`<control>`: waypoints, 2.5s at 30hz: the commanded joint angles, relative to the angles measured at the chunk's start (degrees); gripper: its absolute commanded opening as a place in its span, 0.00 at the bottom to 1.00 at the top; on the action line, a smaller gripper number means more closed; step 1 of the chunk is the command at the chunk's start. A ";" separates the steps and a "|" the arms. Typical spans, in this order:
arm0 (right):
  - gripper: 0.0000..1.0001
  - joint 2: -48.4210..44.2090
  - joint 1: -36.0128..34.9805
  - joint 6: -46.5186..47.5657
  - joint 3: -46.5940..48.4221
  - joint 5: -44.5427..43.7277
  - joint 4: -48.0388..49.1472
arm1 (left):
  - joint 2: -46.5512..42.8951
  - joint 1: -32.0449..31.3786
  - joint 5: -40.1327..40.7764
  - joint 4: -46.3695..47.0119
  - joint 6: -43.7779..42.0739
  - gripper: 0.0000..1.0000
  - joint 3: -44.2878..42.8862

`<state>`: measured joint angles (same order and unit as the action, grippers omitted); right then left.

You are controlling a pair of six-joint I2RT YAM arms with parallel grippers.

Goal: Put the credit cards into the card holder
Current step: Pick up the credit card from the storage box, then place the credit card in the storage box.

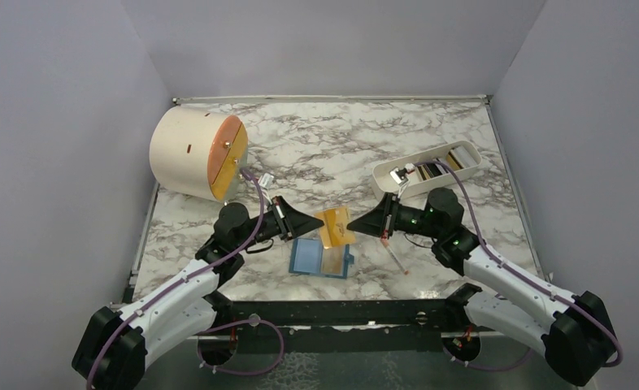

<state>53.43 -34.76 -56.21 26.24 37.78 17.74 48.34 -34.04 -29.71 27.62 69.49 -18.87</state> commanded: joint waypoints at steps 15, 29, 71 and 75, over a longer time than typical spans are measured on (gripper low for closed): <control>0.01 -10.80 0.36 14.98 16.70 -25.01 -31.34 | 3.98 0.20 8.78 -13.33 -10.95 0.00 -7.58; 0.01 -12.78 0.31 25.91 33.84 -39.51 -42.75 | 39.69 -8.68 19.57 -7.93 -9.17 0.00 -37.76; 0.01 -16.52 0.36 28.09 30.28 -38.55 -46.28 | 69.23 -10.63 25.97 -25.58 -16.50 0.46 -70.56; 0.01 -17.01 0.31 26.91 28.24 -35.99 -47.90 | 64.52 -10.01 27.33 -30.01 -19.29 0.51 -68.75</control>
<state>36.95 -34.65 -28.67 56.73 -1.41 -27.18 119.44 -44.62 -3.55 3.03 54.43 -87.74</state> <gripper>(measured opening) 0.013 0.493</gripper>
